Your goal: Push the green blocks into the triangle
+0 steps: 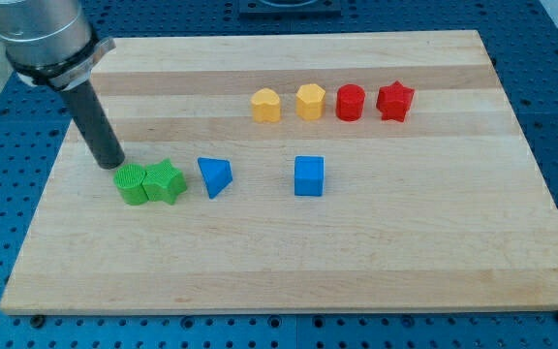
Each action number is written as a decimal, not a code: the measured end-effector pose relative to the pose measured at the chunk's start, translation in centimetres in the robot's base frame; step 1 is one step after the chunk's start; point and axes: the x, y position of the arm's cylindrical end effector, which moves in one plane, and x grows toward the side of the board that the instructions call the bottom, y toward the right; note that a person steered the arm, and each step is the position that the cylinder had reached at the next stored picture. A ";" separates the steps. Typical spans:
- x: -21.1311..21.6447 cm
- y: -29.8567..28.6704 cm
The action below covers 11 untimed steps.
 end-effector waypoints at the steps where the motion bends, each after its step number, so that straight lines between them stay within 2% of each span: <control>1: 1.4 -0.9; 3: 4.6 -2.0; 5: 4.6 -1.3; 7: 2.3 4.1; 10: 1.3 5.3; 11: -0.6 8.6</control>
